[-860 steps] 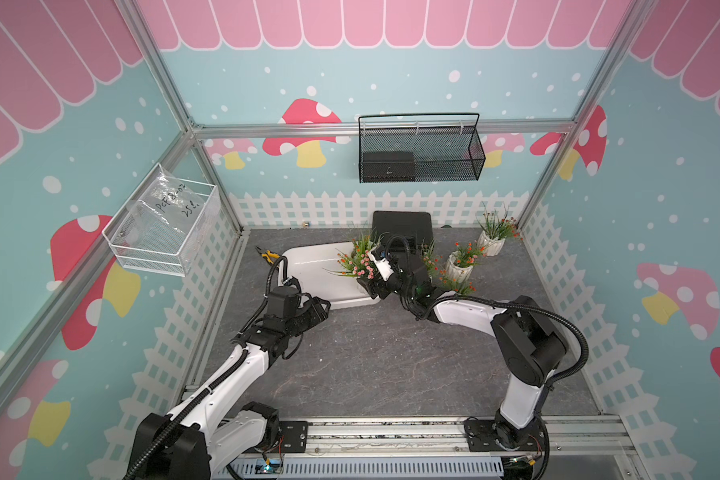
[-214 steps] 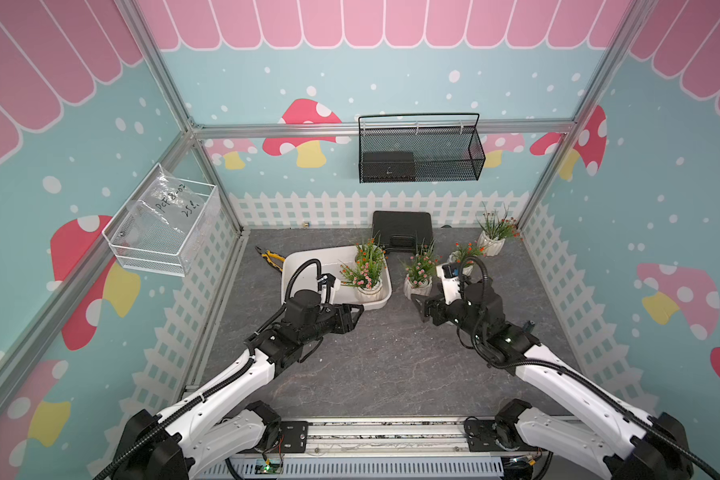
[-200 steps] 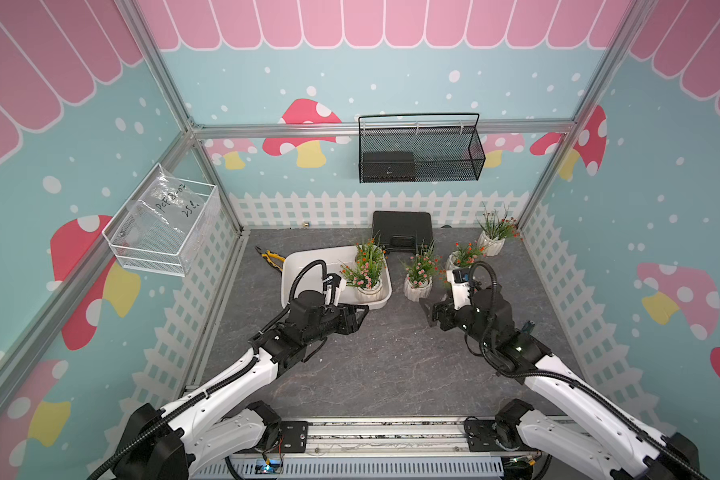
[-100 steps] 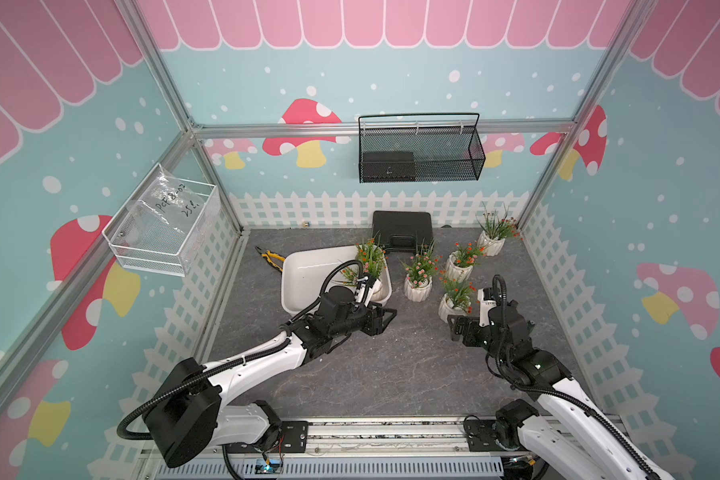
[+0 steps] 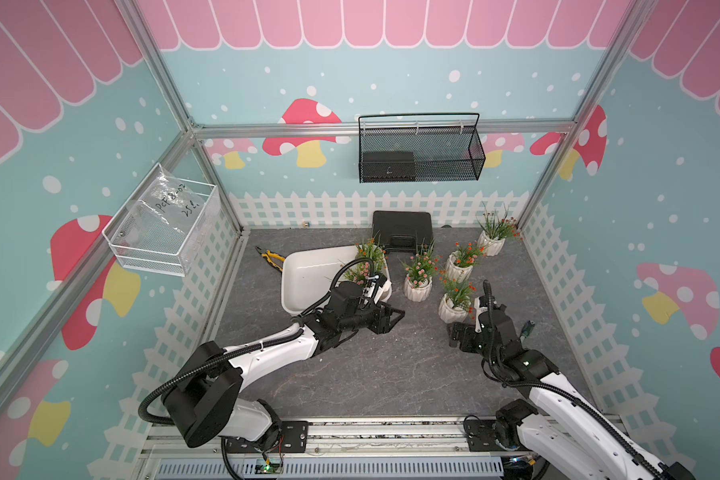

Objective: Put the potted gypsophila into the storage box
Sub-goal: Pick up the baby's breath potted plant from the center of the board.

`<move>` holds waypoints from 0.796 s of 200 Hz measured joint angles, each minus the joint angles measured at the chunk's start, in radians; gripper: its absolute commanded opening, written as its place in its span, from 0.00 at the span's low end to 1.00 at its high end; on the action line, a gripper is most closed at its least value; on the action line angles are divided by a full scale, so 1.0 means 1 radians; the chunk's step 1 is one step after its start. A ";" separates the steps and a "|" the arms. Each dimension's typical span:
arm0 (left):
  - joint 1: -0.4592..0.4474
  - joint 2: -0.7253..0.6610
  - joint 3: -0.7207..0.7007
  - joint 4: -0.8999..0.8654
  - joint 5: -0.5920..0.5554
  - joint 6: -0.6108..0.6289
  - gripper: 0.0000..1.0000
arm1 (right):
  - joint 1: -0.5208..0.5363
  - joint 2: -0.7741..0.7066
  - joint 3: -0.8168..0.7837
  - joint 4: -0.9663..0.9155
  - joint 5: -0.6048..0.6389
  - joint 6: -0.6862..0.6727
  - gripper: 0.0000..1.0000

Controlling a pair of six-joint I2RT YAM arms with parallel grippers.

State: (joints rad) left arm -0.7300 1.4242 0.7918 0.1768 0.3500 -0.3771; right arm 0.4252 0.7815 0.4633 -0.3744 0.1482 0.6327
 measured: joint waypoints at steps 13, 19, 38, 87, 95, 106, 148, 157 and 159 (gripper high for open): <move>0.000 0.000 0.000 -0.003 -0.001 0.003 0.62 | 0.000 0.033 -0.005 0.017 -0.003 -0.002 0.98; 0.000 0.000 0.000 -0.005 -0.001 0.005 0.62 | 0.000 0.046 -0.006 0.024 -0.004 -0.004 0.98; 0.000 0.000 0.000 -0.014 -0.001 0.012 0.62 | 0.000 0.098 -0.006 0.055 0.000 -0.017 0.99; 0.000 0.000 0.000 -0.014 -0.001 0.014 0.62 | -0.004 0.275 0.025 0.130 0.074 -0.050 0.99; 0.000 0.000 0.000 -0.015 -0.001 0.014 0.62 | -0.008 0.296 0.037 0.145 0.082 -0.056 0.99; 0.000 0.000 0.000 -0.014 -0.001 0.014 0.62 | -0.020 0.323 0.055 0.173 0.087 -0.067 0.99; 0.000 0.000 0.000 -0.014 -0.001 0.014 0.62 | -0.080 0.414 0.115 0.285 0.059 -0.108 0.97; 0.000 0.000 0.000 -0.014 -0.001 0.014 0.62 | -0.090 0.435 0.126 0.306 0.044 -0.118 0.96; 0.000 0.000 0.000 -0.014 -0.001 0.014 0.62 | -0.092 0.438 0.127 0.309 0.041 -0.119 0.96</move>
State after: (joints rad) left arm -0.7300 1.4242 0.7918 0.1623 0.3489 -0.3630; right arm 0.3336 1.2194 0.5907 -0.0654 0.1894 0.5133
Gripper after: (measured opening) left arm 0.623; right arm 0.970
